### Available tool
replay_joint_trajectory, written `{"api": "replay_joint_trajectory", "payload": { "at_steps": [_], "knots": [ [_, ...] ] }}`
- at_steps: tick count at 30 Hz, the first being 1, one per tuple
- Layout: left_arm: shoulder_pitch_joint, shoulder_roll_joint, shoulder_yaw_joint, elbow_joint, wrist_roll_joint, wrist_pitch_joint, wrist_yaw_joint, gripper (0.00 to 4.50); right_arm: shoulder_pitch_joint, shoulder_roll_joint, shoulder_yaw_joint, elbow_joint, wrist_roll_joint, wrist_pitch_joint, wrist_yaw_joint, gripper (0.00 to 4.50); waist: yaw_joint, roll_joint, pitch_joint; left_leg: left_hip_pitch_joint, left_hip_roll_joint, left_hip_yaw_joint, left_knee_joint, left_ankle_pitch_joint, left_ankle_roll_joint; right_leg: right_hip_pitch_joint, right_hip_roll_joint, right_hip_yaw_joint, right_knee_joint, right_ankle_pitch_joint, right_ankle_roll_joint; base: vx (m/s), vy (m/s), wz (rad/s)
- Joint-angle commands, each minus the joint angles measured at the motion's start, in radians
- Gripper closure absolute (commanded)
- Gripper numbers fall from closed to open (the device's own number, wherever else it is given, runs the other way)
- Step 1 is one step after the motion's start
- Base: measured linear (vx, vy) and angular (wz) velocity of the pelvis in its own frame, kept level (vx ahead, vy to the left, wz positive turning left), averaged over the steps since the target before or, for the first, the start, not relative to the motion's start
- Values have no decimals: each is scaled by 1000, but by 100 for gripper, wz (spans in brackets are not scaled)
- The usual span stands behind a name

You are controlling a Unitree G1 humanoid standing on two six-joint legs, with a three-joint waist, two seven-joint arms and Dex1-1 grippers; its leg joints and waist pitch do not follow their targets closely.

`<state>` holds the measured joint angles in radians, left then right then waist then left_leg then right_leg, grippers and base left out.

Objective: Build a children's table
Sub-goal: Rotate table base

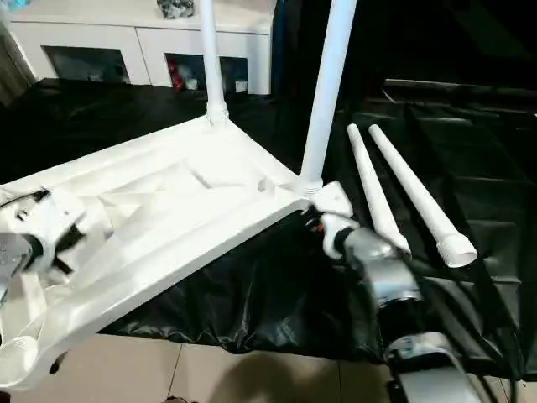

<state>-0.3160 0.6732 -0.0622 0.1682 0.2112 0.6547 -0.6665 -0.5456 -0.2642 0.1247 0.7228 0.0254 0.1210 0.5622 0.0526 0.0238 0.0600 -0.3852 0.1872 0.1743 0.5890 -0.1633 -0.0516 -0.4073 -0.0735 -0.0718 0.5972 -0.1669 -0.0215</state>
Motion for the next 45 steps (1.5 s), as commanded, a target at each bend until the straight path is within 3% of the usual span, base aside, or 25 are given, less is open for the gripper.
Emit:
{"api": "replay_joint_trajectory", "payload": {
  "at_steps": [1,7,9,11,16,23,29,31,32,34,35,37,38,40,43,45],
  "knots": [
    [10,23,-29,-30,-14,15,-56,427,-23,18,11,38,-23,-1,-20,113,-2,11,-70,23,36,-15,-70,-302,8,41,-63,45,-69,-264,-212,0,0,0],
    [21,33,-78,-71,-66,21,-169,450,-72,72,35,107,-46,-10,-46,177,-2,10,-70,25,37,-14,-70,-293,1,42,-65,48,-63,-232,-224,0,0,0],
    [35,42,-111,-125,-120,-4,-265,450,-109,110,39,162,-47,-34,-60,185,-4,10,-71,24,37,-15,-71,-291,1,43,-68,48,-61,-242,-230,0,0,0],
    [34,40,-113,-132,-129,-9,-277,450,-117,118,36,174,-45,-36,-57,193,-8,11,-68,25,37,-14,-72,-309,-6,42,-65,48,-62,-259,-226,0,0,0],
    [21,9,-133,-206,-218,22,-364,450,-159,160,28,221,-44,-79,-59,239,-19,8,-67,21,36,-16,-73,-330,-16,45,-66,49,-62,-280,-221,0,0,0],
    [-19,-56,-177,-202,-248,4,-397,450,-188,174,14,257,-42,-112,-65,299,-22,8,-70,19,34,-12,-67,-287,0,47,-64,51,-58,-249,-231,0,0,0],
    [-120,-164,-220,-26,-198,-102,-316,450,-186,168,12,264,-43,-134,-46,354,-20,9,-71,21,31,-11,-65,-300,-4,49,-60,48,-61,-248,-219,0,0,0],
    [-230,-227,-215,183,-136,-204,-181,450,-189,151,-4,264,-40,-142,-69,373,-21,14,-70,27,28,-11,-62,-333,-8,44,-55,46,-67,-280,-204,0,0,0],
    [-239,-231,-213,199,-132,-211,-171,450,-190,150,-6,264,-40,-142,-70,383,-19,12,-69,30,26,-10,-61,-344,-6,40,-55,46,-72,-298,-198,0,0,0],
    [-277,-246,-207,272,-118,-245,-131,450,-193,143,-15,264,-37,-144,-78,401,-20,11,-71,18,29,-18,-66,-335,-12,53,-64,44,-68,-318,-189,0,0,0],
    [-331,-253,-207,369,-89,-301,-70,450,-192,126,-27,249,-34,-146,-83,410,-23,10,-71,17,26,-16,-63,-333,-7,51,-61,43,-73,-325,-183,0,0,0],
    [-369,-259,-203,438,-72,-336,-16,450,-190,115,-37,233,-30,-144,-80,428,-19,14,-74,24,26,-15,-59,-331,-2,46,-61,45,-72,-312,-184,0,0,0],
    [-411,-268,-196,520,-61,-377,43,450,-185,101,-45,209,-25,-139,-76,428,-20,12,-75,15,26,-16,-60,-306,2,54,-60,44,-68,-280,-190,0,0,0],
    [-431,-274,-191,557,-52,-396,91,450,-181,92,-49,193,-22,-134,-72,448,-18,11,-77,15,27,-16,-58,-284,11,56,-60,42,-63,-247,-193,0,0,0],
    [-480,-290,-187,671,-29,-470,182,450,-171,74,-58,160,-16,-129,-67,448,-15,12,-78,15,26,-14,-55,-273,19,56,-59,41,-64,-227,-204,0,0,0],
    [-517,-302,-194,777,-7,-546,251,450,-158,56,-68,122,-10,-121,-63,448,-13,12,-81,13,24,-14,-52,-247,33,58,-57,40,-61,-168,-214,0,0,0]
  ]
}}
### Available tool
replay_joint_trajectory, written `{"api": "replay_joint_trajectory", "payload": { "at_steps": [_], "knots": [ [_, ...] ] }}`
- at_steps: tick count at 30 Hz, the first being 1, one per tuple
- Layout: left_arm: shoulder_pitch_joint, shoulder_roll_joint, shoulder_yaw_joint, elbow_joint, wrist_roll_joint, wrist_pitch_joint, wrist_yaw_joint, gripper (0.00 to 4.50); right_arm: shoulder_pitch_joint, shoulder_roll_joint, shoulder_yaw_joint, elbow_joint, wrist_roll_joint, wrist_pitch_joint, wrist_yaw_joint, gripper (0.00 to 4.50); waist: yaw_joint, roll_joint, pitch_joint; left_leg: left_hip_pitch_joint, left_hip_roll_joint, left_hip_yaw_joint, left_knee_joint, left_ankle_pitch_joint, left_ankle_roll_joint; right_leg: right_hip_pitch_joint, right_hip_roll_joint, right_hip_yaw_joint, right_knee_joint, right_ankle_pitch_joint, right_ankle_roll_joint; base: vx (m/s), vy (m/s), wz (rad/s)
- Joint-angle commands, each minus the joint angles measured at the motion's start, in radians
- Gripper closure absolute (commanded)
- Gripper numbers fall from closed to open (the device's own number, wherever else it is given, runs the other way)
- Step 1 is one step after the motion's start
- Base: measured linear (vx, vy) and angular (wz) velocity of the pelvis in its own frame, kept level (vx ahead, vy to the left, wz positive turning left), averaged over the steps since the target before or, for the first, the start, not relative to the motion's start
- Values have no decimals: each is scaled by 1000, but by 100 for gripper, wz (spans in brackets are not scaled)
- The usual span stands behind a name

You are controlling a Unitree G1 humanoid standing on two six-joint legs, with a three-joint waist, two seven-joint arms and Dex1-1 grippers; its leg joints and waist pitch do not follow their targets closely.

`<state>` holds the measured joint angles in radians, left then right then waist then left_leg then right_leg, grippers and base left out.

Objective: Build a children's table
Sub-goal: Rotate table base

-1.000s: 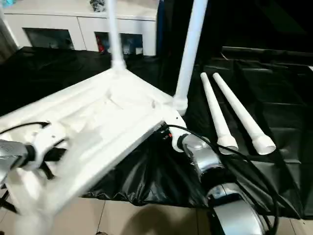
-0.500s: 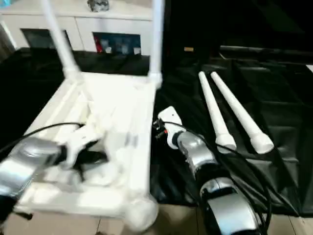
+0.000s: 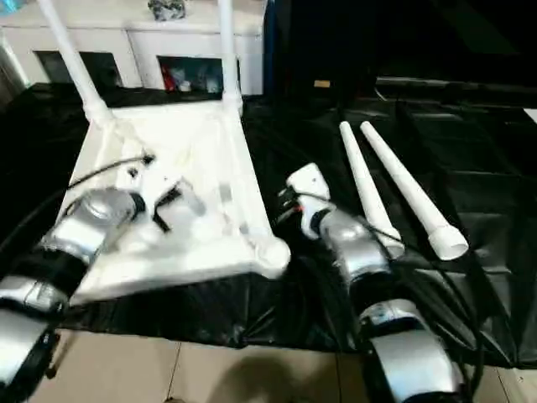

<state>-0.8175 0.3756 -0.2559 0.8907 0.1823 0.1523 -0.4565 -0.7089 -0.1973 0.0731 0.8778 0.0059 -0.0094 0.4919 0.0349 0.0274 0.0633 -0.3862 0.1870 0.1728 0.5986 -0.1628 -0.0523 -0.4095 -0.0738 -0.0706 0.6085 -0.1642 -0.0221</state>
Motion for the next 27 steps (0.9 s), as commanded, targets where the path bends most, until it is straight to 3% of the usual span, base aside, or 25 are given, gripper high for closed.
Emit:
{"api": "replay_joint_trajectory", "payload": {
  "at_steps": [1,4,7,8,10,15,19,23,27],
  "knots": [
    [-15,-5,0,54,22,-43,41,450,5,-11,-16,-33,10,10,7,448,6,9,-86,15,26,-13,-62,-242,34,61,-58,39,-69,-156,-218,0,0,0],
    [-12,-24,34,55,-22,-91,10,450,42,-45,-29,-114,22,38,28,448,11,7,-86,14,28,-11,-61,-224,47,65,-61,39,-68,-121,-239,0,0,0],
    [54,-39,75,-100,-142,-74,-200,450,105,-93,-35,-236,58,87,112,448,29,2,-81,17,34,-8,-62,-228,56,63,-70,42,-71,-159,-256,0,0,0],
    [86,-39,78,-173,-190,-59,-282,450,132,-113,-30,-285,73,107,155,448,34,-8,-80,17,37,-7,-64,-235,61,63,-69,42,-73,-180,-255,0,0,0],
    [110,-34,73,-229,-222,-37,-341,450,151,-128,-26,-320,81,121,184,448,34,-1,-79,19,38,-8,-66,-261,52,59,-69,41,-75,-229,-242,0,0,0],
    [204,27,-11,-395,-309,46,-566,450,207,-174,-15,-423,97,170,240,448,30,-4,-70,21,38,-10,-74,-311,24,50,-68,44,-85,-357,-189,0,0,0],
    [231,47,-60,-409,-262,52,-604,450,228,-183,-9,-462,94,185,241,448,23,-2,-69,22,37,-10,-76,-316,18,46,-63,46,-87,-352,-176,0,0,0],
    [228,32,-73,-364,-163,18,-539,450,256,-189,-3,-524,91,226,242,448,20,1,-70,22,35,-12,-75,-317,10,49,-61,45,-87,-346,-167,0,0,0],
    [215,23,-79,-378,-161,24,-472,450,268,-194,-3,-558,92,250,244,448,22,1,-72,22,36,-12,-75,-305,10,49,-63,46,-86,-326,-171,0,0,0]
  ]
}}
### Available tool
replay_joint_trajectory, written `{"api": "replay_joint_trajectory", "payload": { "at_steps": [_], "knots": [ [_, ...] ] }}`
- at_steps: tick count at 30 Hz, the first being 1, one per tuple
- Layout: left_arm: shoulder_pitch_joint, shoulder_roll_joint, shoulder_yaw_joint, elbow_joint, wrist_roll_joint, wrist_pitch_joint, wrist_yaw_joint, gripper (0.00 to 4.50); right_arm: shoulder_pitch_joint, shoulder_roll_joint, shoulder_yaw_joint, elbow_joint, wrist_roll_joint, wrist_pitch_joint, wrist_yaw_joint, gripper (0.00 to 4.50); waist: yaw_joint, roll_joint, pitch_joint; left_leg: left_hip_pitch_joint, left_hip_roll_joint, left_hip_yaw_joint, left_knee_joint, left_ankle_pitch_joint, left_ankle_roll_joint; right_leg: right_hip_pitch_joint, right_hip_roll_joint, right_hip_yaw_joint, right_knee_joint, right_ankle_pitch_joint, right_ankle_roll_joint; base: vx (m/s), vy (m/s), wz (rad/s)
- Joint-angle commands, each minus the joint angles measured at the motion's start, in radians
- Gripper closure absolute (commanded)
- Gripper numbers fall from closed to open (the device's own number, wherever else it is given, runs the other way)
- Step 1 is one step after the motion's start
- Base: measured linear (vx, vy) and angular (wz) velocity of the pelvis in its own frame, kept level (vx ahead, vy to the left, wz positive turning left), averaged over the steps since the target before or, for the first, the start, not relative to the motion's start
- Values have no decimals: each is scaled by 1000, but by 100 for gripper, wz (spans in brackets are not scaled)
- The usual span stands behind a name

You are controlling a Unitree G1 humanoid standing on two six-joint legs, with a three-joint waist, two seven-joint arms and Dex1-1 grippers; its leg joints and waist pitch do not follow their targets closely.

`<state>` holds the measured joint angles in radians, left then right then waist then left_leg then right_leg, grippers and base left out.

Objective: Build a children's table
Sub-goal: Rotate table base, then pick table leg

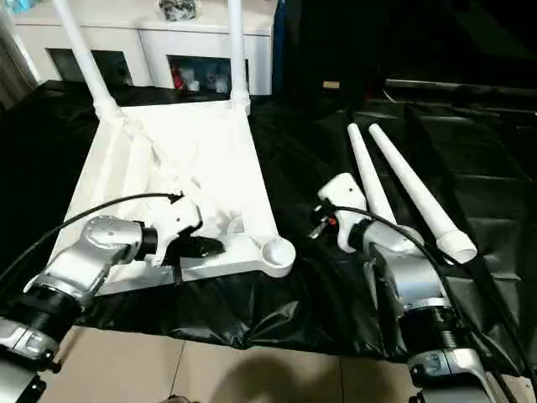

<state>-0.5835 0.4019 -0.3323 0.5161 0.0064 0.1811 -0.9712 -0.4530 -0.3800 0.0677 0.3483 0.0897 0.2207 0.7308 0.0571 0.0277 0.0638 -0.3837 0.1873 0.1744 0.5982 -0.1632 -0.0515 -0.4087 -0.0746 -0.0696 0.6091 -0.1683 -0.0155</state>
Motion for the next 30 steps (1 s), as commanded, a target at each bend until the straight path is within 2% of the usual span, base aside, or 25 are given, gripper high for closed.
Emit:
{"api": "replay_joint_trajectory", "payload": {
  "at_steps": [1,3,6,11,12,13,15,16,18,21,24,25,26,28,30],
  "knots": [
    [-26,-11,1,2,16,-7,66,450,14,-12,2,-32,7,22,6,448,-1,-1,-73,20,35,-12,-73,-304,11,48,-61,45,-87,-315,-182,0,0,0],
    [-34,-24,8,8,21,-6,89,450,18,-15,0,-43,7,30,6,448,2,0,-73,21,35,-11,-71,-301,14,47,-61,45,-87,-304,-186,0,0,0],
    [-37,-46,21,18,39,-21,112,450,24,-20,1,-55,5,40,2,448,2,-3,-73,17,33,-12,-70,-288,19,51,-62,44,-88,-319,-176,0,0,0],
    [-28,-74,30,-6,26,-28,132,450,34,-28,-3,-81,5,53,-4,448,1,-5,-74,14,33,-12,-70,-277,26,52,-62,43,-89,-320,-169,0,0,0],
    [-24,-77,35,-24,17,-29,135,450,37,-29,-7,-91,8,59,-4,448,1,-5,-74,15,33,-12,-69,-277,26,51,-62,43,-89,-318,-171,0,0,0],
    [-13,-93,69,-74,-31,-8,137,429,38,-25,-23,-108,18,75,-19,450,0,-3,-75,15,35,-12,-69,-275,24,54,-63,43,-86,-303,-183,0,0,0],
    [7,-119,128,-164,-102,52,163,417,27,-9,-61,-121,58,132,-38,450,1,-5,-74,15,35,-11,-68,-272,29,53,-62,42,-87,-296,-194,0,0,0],
    [12,-123,137,-179,-108,64,172,406,25,-8,-64,-121,59,140,-46,422,1,-5,-75,16,36,-10,-67,-267,27,54,-63,43,-81,-286,-201,0,0,0],
    [21,-133,156,-208,-117,89,194,392,21,-4,-70,-119,52,151,-72,412,0,-4,-73,15,34,-10,-68,-271,29,52,-60,41,-85,-302,-199,0,0,0],
    [47,-164,198,-274,-120,132,282,372,-1,16,-88,-88,24,170,-158,391,-6,-4,-71,16,31,-10,-67,-276,20,48,-56,40,-90,-339,-174,0,0,0],
    [56,-166,194,-287,-103,134,305,357,-19,25,-101,-56,12,183,-204,372,-9,-5,-73,15,29,-10,-67,-279,20,48,-55,39,-93,-360,-158,0,0,0],
    [65,-165,185,-300,-83,132,321,347,-48,31,-118,-9,-6,197,-265,361,-12,-5,-73,15,29,-12,-68,-278,15,47,-55,39,-92,-361,-157,0,0,0],
    [68,-164,180,-307,-74,129,325,338,-64,32,-128,14,-10,202,-288,350,-13,1,-73,15,30,-13,-68,-279,11,47,-55,39,-92,-358,-159,0,0,0],
    [76,-164,173,-334,-73,146,331,328,-91,24,-143,52,-12,222,-322,335,-20,0,-73,15,28,-12,-68,-290,3,48,-53,39,-92,-341,-165,0,0,0],
    [80,-166,170,-350,-73,163,336,313,-104,14,-145,74,-17,232,-334,312,-21,3,-74,17,28,-11,-65,-284,5,49,-53,40,-89,-317,-172,0,0,0]
  ]
}}
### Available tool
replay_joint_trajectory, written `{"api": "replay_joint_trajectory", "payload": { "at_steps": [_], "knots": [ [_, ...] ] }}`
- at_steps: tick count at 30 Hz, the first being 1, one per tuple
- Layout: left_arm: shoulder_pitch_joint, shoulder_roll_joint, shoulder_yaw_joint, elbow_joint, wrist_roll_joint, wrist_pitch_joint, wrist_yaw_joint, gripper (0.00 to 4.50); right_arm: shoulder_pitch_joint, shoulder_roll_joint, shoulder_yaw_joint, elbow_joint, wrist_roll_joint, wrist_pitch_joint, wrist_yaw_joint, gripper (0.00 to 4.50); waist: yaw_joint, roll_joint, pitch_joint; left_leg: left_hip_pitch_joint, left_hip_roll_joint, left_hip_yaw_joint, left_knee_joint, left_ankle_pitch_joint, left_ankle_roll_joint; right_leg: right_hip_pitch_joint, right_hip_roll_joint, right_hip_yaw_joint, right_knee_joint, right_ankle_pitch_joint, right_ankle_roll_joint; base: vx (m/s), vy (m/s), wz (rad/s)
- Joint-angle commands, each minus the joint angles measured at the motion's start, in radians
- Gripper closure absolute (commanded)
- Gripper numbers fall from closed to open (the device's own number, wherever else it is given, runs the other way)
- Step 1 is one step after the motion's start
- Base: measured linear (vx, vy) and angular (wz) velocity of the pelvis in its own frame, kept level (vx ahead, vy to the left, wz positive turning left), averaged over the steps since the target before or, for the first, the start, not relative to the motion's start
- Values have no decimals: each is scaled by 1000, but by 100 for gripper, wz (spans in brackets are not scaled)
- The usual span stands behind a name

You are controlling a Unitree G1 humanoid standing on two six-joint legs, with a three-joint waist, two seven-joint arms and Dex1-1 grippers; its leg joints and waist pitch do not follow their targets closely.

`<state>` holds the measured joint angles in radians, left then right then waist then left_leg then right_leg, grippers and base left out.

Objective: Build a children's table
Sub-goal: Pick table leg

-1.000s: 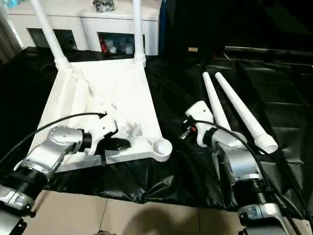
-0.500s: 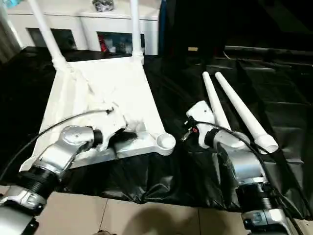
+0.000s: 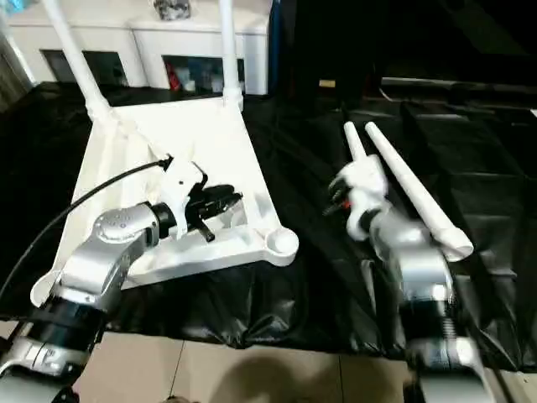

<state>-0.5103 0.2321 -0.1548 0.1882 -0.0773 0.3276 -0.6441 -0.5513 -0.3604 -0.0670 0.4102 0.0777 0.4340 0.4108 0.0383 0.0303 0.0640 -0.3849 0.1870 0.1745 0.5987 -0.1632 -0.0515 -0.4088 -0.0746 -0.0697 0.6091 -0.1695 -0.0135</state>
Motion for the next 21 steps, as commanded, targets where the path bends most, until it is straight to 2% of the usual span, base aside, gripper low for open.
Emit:
{"api": "replay_joint_trajectory", "payload": {
  "at_steps": [1,4,5,7,9,10,11,12,16,19,21],
  "knots": [
    [9,5,-15,-34,19,29,14,302,-36,-16,-23,67,-6,27,-39,301,-1,6,-75,17,27,-10,-65,-276,9,49,-52,40,-88,-297,-175,0,0,0],
    [10,7,-25,-40,26,34,15,289,-61,-26,-26,116,-14,22,-57,280,-7,4,-77,14,24,-8,-61,-257,16,53,-51,38,-85,-263,-194,0,0,0],
    [10,8,-32,-43,29,38,15,289,-82,-33,-28,158,-19,12,-69,280,-8,9,-78,14,23,-8,-59,-260,16,53,-52,38,-85,-266,-197,0,0,0],
    [9,7,-38,-45,30,40,15,257,-107,-38,-35,203,-19,6,-80,255,-9,4,-77,14,22,-7,-58,-262,18,55,-51,36,-87,-274,-198,0,0,0],
    [8,3,-45,-49,33,47,18,255,-153,-46,-42,283,-28,-16,-98,252,-9,7,-77,13,23,-8,-56,-259,25,54,-53,35,-88,-300,-196,0,0,0],
    [8,3,-46,-52,33,50,18,237,-165,-49,-43,304,-31,-23,-100,232,-10,7,-78,13,22,-7,-55,-256,25,54,-52,35,-88,-299,-196,0,0,0],
    [7,3,-48,-53,32,52,16,237,-176,-51,-44,320,-33,-28,-101,232,-10,7,-77,12,22,-7,-55,-254,26,54,-52,35,-88,-299,-196,0,0,0],
    [8,3,-50,-56,33,56,15,213,-186,-53,-44,337,-34,-33,-103,212,-10,8,-78,13,22,-6,-55,-255,29,54,-52,34,-88,-306,-193,0,0,0],
    [16,10,-64,-66,38,67,9,202,-228,-66,-44,424,-34,-56,-112,196,-10,7,-80,13,24,-6,-54,-249,35,53,-52,33,-86,-289,-200,0,0,0],
    [18,13,-67,-72,35,73,9,168,-262,-75,-45,501,-33,-65,-108,158,-10,9,-81,13,23,-6,-52,-248,36,53,-52,33,-83,-273,-215,0,0,0],
    [19,16,-70,-73,41,71,12,165,-278,-79,-40,536,-39,-63,-101,153,-9,9,-80,12,22,-5,-53,-252,38,54,-50,32,-84,-273,-215,0,0,0]
  ]
}}
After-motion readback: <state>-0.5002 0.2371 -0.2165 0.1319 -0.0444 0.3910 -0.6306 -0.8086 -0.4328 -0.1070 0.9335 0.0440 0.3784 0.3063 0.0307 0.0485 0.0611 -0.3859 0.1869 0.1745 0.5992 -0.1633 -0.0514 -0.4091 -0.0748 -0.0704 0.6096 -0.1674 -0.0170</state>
